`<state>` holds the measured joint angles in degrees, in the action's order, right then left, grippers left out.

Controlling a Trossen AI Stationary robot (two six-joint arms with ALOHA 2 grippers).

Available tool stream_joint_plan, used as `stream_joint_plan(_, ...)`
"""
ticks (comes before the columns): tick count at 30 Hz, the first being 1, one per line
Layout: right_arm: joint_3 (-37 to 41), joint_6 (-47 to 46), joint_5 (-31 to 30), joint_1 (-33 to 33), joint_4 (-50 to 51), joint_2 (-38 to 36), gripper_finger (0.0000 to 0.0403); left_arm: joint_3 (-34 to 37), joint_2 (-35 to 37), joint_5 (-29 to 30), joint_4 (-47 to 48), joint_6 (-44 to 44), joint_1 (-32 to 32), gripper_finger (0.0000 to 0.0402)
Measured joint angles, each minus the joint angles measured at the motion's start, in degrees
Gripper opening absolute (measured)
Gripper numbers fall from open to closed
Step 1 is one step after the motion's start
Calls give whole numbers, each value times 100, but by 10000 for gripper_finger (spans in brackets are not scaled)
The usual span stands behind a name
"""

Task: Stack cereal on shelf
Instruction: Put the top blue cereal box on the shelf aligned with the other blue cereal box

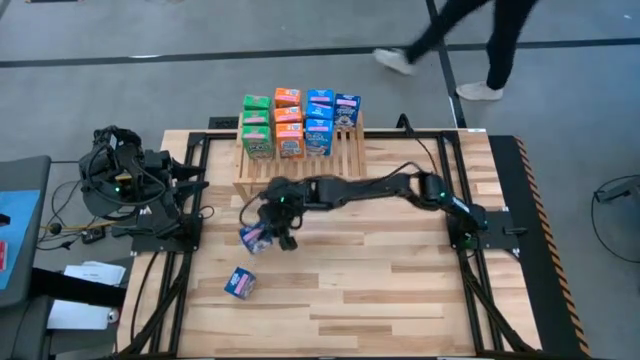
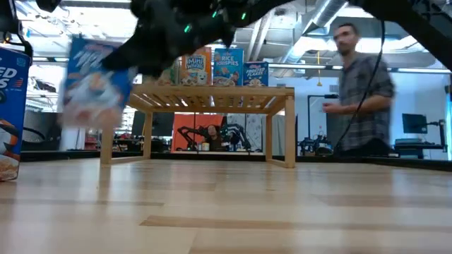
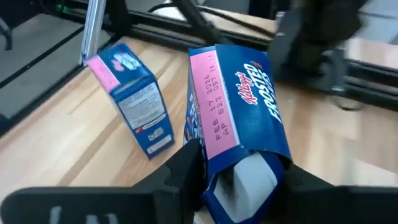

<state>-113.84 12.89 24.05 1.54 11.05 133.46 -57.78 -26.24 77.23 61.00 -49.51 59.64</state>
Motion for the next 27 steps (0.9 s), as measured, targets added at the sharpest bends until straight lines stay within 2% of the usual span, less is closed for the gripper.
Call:
stream_joint_plan(10,-11,47,-229,529,2209,-2173,134,0,0,26,-3,-52,0,250)
stream_joint_plan(16,-11,551,-814,906,3455,-3342,134,0,0,233,-4,-121,0,250)
stream_joint_plan(21,40,861,-1194,1659,4073,-4047,134,0,0,557,-5,-269,0,250)
stream_joint_plan(27,664,1112,-1214,2884,4038,-4744,134,0,0,1239,-5,-288,0,250)
